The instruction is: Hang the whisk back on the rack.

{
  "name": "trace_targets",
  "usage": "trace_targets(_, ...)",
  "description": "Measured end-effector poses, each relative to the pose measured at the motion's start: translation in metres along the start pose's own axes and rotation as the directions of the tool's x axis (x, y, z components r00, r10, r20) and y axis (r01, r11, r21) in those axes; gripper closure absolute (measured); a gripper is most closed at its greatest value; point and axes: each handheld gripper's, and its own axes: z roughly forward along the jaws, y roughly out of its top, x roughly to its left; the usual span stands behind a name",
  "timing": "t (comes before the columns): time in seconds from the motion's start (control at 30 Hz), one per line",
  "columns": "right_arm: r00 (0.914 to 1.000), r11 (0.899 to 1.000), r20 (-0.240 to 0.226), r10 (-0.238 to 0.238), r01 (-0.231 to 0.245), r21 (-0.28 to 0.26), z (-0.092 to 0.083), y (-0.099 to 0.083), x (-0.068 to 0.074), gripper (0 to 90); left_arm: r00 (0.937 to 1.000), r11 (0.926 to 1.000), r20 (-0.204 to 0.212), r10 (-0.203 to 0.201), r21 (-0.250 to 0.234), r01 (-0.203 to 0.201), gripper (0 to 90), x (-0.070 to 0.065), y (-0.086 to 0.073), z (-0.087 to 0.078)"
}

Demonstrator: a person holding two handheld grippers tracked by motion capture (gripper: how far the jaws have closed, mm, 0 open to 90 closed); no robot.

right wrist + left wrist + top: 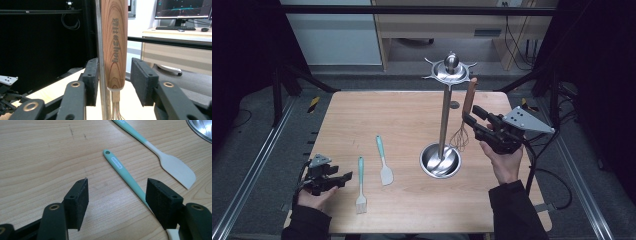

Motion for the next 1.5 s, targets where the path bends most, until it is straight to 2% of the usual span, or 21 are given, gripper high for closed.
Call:
trace_targets(0.23,0.9997,1.000,0.023,-0.012,0.012,-0.006,-0.012,0.004,0.001,57.4,1.0000,1.0000,-0.003,0.003,-0.002,-0.003,34.8,0.000,0.000,0.000)
trace_targets(0.37,0.9991,1.000,0.041,-0.013,0.014,-0.012,-0.020,0.006,0.003,64.2,1.0000,1.0000,-0.002,0.002,-0.002,-0.002,34.9,0.000,0.000,0.000)
trace_targets(0.53,0.9981,0.999,0.058,-0.021,0.022,-0.023,-0.028,0.010,0.008,79.1,1.0000,1.0000,-0.001,0.003,-0.002,-0.003,35.2,0.000,0.000,-0.001)
trace_targets(0.63,0.9983,0.999,0.054,-0.022,0.024,-0.031,-0.030,0.012,0.011,85.8,1.0000,1.0000,0.000,0.002,-0.002,-0.002,35.3,0.000,0.000,-0.001)
trace_targets(0.7,0.9985,0.999,0.041,-0.036,0.038,-0.029,-0.031,0.014,0.015,88.7,1.0000,1.0000,0.002,0.003,-0.001,-0.003,36.2,-0.001,0.000,-0.001)
trace_targets(0.83,0.9980,0.999,0.045,-0.045,0.045,-0.015,-0.031,0.012,0.017,90.0,0.9999,1.0000,0.008,0.006,-0.004,-0.006,37.0,-0.002,0.001,-0.002)
trace_targets(1.07,0.9971,0.998,0.066,-0.037,0.033,0.062,-0.032,-0.010,0.012,90.0,0.9995,0.9999,0.028,0.013,-0.011,-0.012,40.0,-0.007,0.002,-0.003)
trace_targets(1.33,0.9934,0.986,0.106,-0.045,0.027,0.166,-0.037,-0.047,0.001,83.1,0.9985,0.9997,0.049,0.023,-0.011,-0.023,43.2,-0.013,0.003,-0.002)
trace_targets(1.5,0.9926,0.981,0.115,-0.038,0.015,0.193,-0.039,-0.060,-0.003,81.7,0.9981,0.9993,0.048,0.039,-0.001,-0.039,43.5,-0.016,0.003,-0.001)
